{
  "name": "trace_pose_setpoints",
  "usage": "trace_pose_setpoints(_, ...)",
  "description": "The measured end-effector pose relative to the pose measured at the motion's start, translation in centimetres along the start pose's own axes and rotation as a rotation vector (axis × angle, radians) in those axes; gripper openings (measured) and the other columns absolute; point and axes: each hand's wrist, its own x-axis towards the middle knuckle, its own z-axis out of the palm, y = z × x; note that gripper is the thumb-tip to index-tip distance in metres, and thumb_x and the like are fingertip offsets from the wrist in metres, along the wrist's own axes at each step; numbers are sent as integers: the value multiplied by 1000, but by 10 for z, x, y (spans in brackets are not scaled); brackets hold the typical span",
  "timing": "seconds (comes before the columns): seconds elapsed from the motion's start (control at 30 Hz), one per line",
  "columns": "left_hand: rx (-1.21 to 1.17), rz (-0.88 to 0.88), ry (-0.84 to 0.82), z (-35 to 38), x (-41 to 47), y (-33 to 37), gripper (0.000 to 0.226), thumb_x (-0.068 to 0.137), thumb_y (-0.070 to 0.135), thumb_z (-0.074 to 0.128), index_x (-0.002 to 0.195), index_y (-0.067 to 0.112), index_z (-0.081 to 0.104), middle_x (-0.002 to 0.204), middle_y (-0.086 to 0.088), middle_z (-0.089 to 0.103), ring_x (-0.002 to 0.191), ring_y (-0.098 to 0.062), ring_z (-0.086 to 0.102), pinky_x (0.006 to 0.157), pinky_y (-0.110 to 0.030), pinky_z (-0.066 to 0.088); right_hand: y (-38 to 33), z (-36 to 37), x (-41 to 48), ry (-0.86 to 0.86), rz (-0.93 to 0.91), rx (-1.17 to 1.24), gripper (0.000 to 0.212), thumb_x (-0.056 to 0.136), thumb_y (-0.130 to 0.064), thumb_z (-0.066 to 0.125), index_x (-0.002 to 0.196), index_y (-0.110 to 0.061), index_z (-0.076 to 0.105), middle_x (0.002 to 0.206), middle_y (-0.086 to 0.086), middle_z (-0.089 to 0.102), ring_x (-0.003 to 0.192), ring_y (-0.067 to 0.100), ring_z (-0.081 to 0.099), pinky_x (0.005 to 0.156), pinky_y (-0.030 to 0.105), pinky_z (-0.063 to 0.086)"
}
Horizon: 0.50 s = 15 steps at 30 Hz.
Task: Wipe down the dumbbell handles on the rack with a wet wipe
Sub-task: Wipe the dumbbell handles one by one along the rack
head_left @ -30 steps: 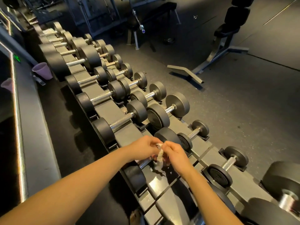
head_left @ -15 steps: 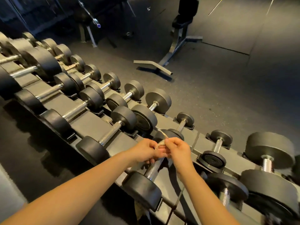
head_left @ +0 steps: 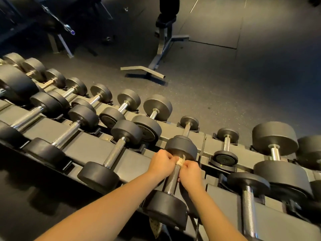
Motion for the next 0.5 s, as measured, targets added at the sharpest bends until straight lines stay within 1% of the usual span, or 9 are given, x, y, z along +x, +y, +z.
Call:
trace_pose_setpoints(0.03, -28, -23, -28, -1, 2, 0, 42, 97, 30, 65, 58, 15, 64, 56, -2, 59, 57, -18, 57, 64, -36, 50, -3, 2, 0, -30, 51, 130, 28, 100, -14, 51, 79, -10, 68, 75, 12, 69, 73, 30, 69, 72, 51, 62)
trace_pose_setpoints(0.1, -100, -71, -111, -4, 8, -3, 40, 99, 28, 63, 62, 15, 65, 61, -3, 61, 61, -19, 60, 71, -41, 55, -8, -2, -5, -81, 98, 290, 27, 103, -20, 53, 87, -6, 70, 80, 13, 72, 77, 28, 72, 76, 47, 63)
trace_pose_setpoints(0.17, -196, -113, -181, -7, 12, -3, 33, 101, 28, 61, 73, 12, 71, 72, -7, 69, 73, -24, 70, 82, -46, 62, -6, -6, -7, -126, 52, 305, 28, 104, -26, 55, 94, -6, 72, 86, 12, 76, 81, 24, 75, 78, 43, 63)
trace_pose_setpoints(0.2, -239, -133, -209, -9, 11, -3, 32, 102, 29, 60, 79, 11, 72, 76, -6, 71, 77, -24, 72, 84, -45, 62, -5, -8, -8, -146, 45, 308, 28, 105, -26, 54, 97, -7, 73, 87, 11, 76, 81, 23, 76, 77, 43, 64)
trace_pose_setpoints(0.27, -255, -140, -242, -11, 4, -5, 32, 103, 33, 58, 85, 11, 73, 75, -3, 71, 75, -18, 70, 80, -38, 62, -3, -13, -10, -195, 51, 299, 31, 106, -28, 52, 102, -5, 72, 85, 12, 77, 76, 22, 76, 72, 42, 64)
trace_pose_setpoints(0.33, -191, -115, -272, -13, -4, -9, 35, 104, 36, 57, 87, 10, 73, 73, -2, 69, 69, -14, 66, 72, -32, 58, 0, -16, -15, -259, 89, 249, 38, 107, -32, 49, 101, -3, 72, 80, 16, 75, 69, 25, 72, 67, 40, 64)
trace_pose_setpoints(0.37, -136, -94, -280, -13, -6, -10, 36, 103, 37, 57, 86, 9, 73, 72, -3, 68, 67, -13, 64, 69, -32, 56, 1, -17, -16, -297, 117, 224, 41, 108, -34, 48, 100, -1, 72, 78, 17, 74, 67, 26, 71, 66, 40, 62)
trace_pose_setpoints(0.43, -20, -66, -264, -13, -3, -6, 37, 102, 37, 59, 75, 14, 69, 66, 0, 64, 63, -12, 60, 65, -30, 52, -1, -17, -13, -336, 161, 199, 43, 108, -35, 48, 101, 0, 71, 77, 19, 71, 67, 27, 69, 69, 43, 62)
trace_pose_setpoints(0.5, -57, -94, -192, -8, 5, 0, 35, 98, 35, 65, 68, 18, 65, 63, 2, 62, 62, -12, 60, 66, -31, 50, -6, -14, -2, -286, 201, 270, 39, 106, -33, 51, 104, 2, 69, 77, 16, 72, 68, 27, 69, 74, 47, 62)
